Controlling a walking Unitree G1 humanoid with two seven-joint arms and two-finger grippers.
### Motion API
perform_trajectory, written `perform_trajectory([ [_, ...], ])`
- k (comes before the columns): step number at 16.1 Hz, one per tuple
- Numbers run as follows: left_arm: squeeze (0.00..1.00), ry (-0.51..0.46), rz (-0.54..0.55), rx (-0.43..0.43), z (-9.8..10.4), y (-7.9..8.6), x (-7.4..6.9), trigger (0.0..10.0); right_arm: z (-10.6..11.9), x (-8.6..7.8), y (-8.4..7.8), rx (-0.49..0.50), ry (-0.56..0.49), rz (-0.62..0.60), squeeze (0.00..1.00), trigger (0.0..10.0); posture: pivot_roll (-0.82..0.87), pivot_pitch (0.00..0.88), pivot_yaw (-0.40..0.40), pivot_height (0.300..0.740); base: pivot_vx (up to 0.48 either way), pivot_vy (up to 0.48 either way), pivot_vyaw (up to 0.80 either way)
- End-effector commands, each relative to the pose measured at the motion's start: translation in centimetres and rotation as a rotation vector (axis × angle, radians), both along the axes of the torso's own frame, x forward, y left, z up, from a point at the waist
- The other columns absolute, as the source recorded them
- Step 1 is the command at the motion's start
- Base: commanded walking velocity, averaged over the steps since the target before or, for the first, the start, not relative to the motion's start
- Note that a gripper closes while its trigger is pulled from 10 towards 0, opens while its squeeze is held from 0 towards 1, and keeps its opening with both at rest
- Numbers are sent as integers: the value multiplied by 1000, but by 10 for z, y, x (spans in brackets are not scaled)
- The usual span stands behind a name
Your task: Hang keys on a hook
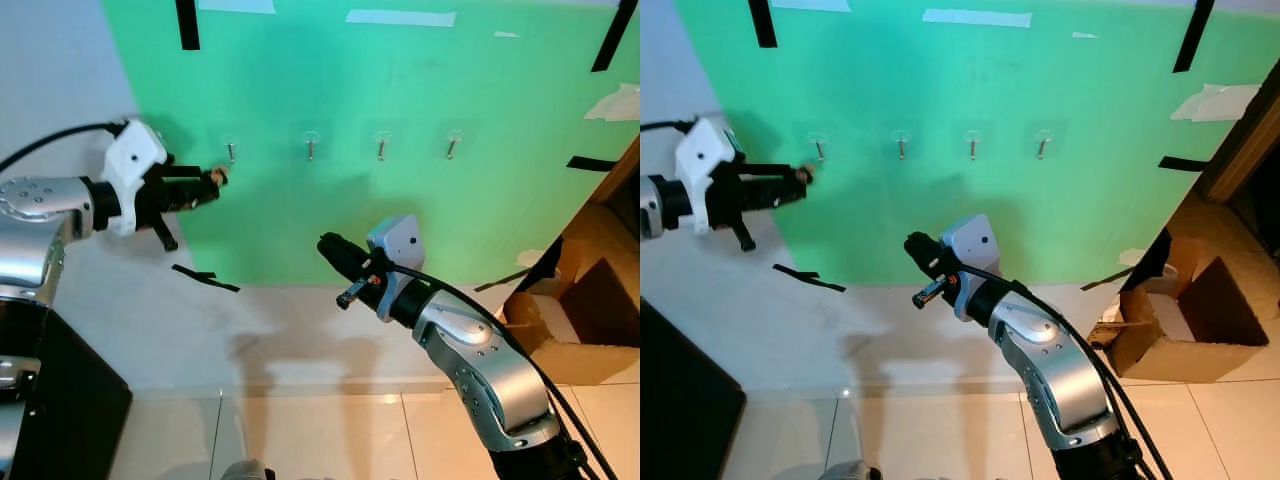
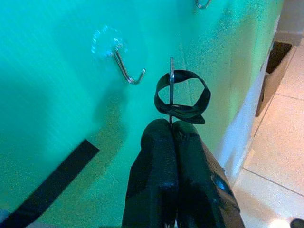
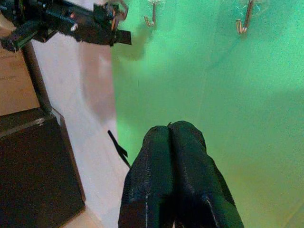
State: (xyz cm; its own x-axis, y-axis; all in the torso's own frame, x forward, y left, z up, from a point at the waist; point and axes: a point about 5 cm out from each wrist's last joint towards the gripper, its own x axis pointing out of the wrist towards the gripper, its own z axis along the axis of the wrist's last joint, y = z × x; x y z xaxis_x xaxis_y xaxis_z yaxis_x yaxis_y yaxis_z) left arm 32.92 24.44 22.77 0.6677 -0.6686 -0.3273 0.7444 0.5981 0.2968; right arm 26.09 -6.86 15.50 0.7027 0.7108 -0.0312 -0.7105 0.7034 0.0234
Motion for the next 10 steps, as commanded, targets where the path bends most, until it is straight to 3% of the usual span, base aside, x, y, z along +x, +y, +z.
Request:
perform_trajectory([
  [1,0,-55,15,-23,10,-3,4,10000,3,0,-1,14,-8,5,0,10000,47,0,2,740,0,0,0],
  [2,0,-93,35,-70,16,-6,8,10000,4,0,-1,15,-9,4,0,10000,47,0,2,740,0,0,0],
  [3,0,-54,40,-84,10,-11,9,10000,3,0,-1,14,-7,5,0,10000,50,0,2,740,0,0,0],
  [4,0,101,-81,149,-30,-20,-7,10000,1,0,0,0,2,6,0,10000,52,0,1,740,0,0,0],
  [5,0,164,-161,279,-49,-20,-18,10000,0,0,0,-6,5,7,0,10000,46,0,6,740,0,0,0],
  [7,0,211,-98,281,-62,-16,-17,10000,0,-1,0,-6,6,1,0,10000,39,0,8,740,0,0,0],
  [10,0,125,-115,236,-47,-27,-7,10000,4,1,0,6,-4,-8,0,10000,43,0,3,740,0,0,0],
])
